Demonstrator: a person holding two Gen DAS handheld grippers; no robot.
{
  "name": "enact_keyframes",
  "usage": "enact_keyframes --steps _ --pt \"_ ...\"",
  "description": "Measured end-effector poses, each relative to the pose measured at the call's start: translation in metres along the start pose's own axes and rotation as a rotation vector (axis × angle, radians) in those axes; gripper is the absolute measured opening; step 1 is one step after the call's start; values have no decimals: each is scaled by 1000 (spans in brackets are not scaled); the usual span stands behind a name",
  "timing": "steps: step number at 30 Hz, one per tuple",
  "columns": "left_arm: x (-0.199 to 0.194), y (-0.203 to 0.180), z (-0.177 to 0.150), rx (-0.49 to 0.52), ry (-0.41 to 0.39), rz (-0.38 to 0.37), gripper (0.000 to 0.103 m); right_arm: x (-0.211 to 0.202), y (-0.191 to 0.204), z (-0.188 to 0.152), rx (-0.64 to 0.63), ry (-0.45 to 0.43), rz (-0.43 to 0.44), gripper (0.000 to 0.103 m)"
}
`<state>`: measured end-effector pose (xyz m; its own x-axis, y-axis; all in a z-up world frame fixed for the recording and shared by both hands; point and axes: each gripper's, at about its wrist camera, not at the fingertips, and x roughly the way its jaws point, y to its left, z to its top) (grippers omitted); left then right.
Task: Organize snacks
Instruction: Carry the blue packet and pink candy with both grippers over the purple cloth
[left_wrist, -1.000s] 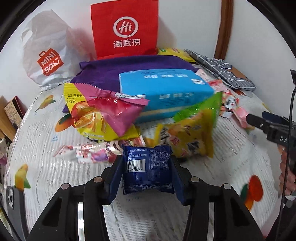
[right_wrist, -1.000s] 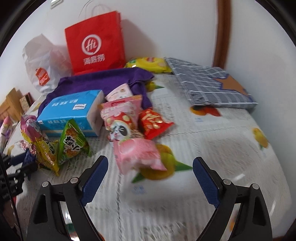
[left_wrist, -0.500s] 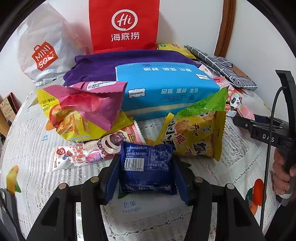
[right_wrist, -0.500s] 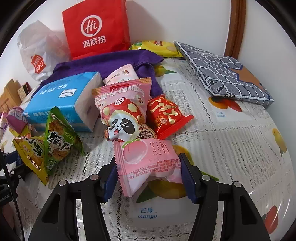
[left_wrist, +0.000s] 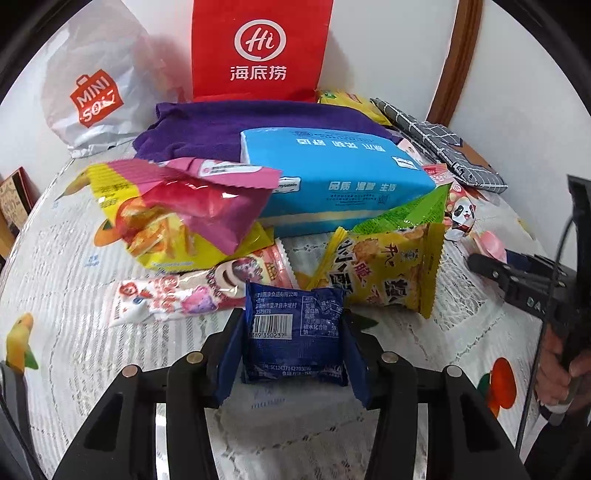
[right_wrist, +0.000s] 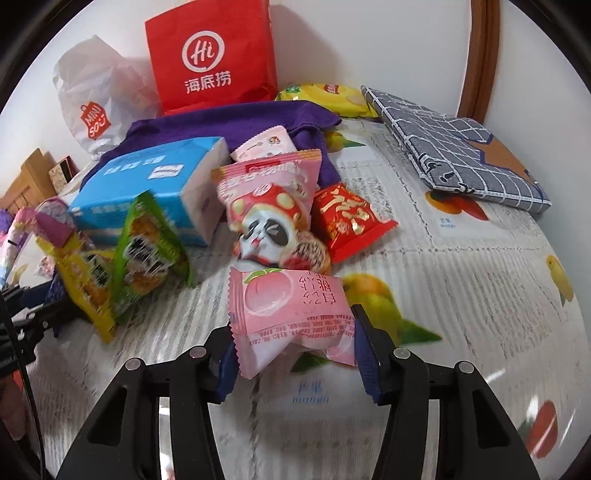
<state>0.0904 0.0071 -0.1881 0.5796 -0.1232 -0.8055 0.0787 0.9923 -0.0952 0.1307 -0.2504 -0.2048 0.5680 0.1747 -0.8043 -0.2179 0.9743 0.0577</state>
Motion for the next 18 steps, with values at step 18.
enact_keyframes --steps 18 --pt "-80 -2 35 -55 -96 -35 47 -80 46 27 -20 -133 64 53"
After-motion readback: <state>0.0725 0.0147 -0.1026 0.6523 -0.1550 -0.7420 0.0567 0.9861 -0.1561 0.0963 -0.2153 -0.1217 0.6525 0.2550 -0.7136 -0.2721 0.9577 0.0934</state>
